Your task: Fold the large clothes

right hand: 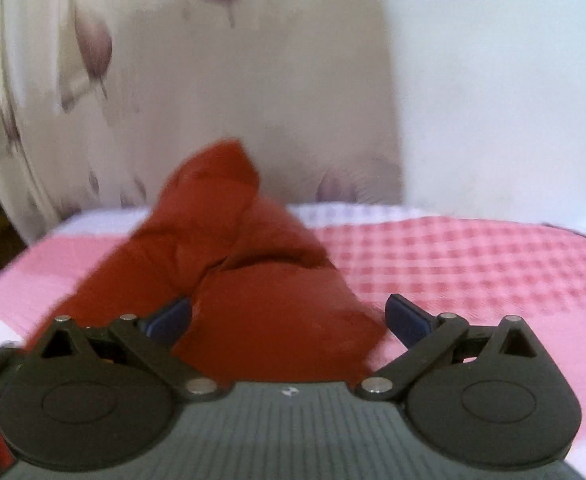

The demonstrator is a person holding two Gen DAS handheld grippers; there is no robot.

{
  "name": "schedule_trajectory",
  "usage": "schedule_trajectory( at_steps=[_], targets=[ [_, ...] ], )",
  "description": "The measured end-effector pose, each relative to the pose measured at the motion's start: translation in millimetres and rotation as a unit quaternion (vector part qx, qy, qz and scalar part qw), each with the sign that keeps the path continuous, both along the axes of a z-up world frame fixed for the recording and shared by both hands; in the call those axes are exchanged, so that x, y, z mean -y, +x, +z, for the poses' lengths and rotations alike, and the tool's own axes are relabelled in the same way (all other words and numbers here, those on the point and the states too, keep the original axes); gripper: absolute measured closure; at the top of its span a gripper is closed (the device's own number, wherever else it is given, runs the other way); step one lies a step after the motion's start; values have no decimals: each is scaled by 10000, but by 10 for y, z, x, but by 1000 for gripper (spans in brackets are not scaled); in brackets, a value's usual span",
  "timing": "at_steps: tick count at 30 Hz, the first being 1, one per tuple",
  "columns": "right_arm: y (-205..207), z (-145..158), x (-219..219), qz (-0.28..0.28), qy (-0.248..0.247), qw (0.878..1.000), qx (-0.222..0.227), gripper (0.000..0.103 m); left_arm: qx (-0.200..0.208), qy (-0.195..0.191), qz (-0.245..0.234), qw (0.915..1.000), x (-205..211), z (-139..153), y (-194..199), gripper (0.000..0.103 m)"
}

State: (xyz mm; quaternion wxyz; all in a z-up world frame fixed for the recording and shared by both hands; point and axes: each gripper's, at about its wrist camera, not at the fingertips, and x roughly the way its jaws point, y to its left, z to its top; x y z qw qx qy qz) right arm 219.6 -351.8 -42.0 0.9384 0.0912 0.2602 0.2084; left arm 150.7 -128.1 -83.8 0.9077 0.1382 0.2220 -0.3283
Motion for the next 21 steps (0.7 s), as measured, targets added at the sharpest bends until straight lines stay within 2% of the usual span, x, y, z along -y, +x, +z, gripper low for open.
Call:
schedule_trajectory(
  at_steps=[4,6,10,11,13,14,17,19,20,21],
  targets=[
    [-632,-17,203,141,394,9991,-13,0,62,-94,-19,9999,-42,14,-18,0],
    [-904,-112,190,178,325,9991,-183,0,96,-200,-38,9997,-89,30,-50,0],
    [-1257,-305,155,380,582,9966,-438,2,107,-480,-66,9988,-230,110,-84,0],
    [-1310,-340,138,404,610,9963,-459,6,92,-578,-62,9983,-269,141,-91,0],
    [-1351,-378,86,394,597,9965,-423,31,72,-798,-55,9968,-382,226,-134,0],
    [-1354,-384,73,385,670,9961,-433,50,95,-843,14,9964,-440,282,-174,1],
    [-1358,-318,-6,397,1058,9933,-236,55,334,-1157,212,9925,-637,479,-290,2],
    [-1311,-360,4,435,1555,9864,-298,56,417,-1337,273,9898,-685,588,-338,4],
    [-1272,-428,-1,429,1710,9835,-394,56,350,-1296,220,9907,-643,606,-329,4],
    [-1232,-529,-5,374,1723,9827,-563,56,268,-1190,118,9925,-569,597,-310,11]
  ],
)
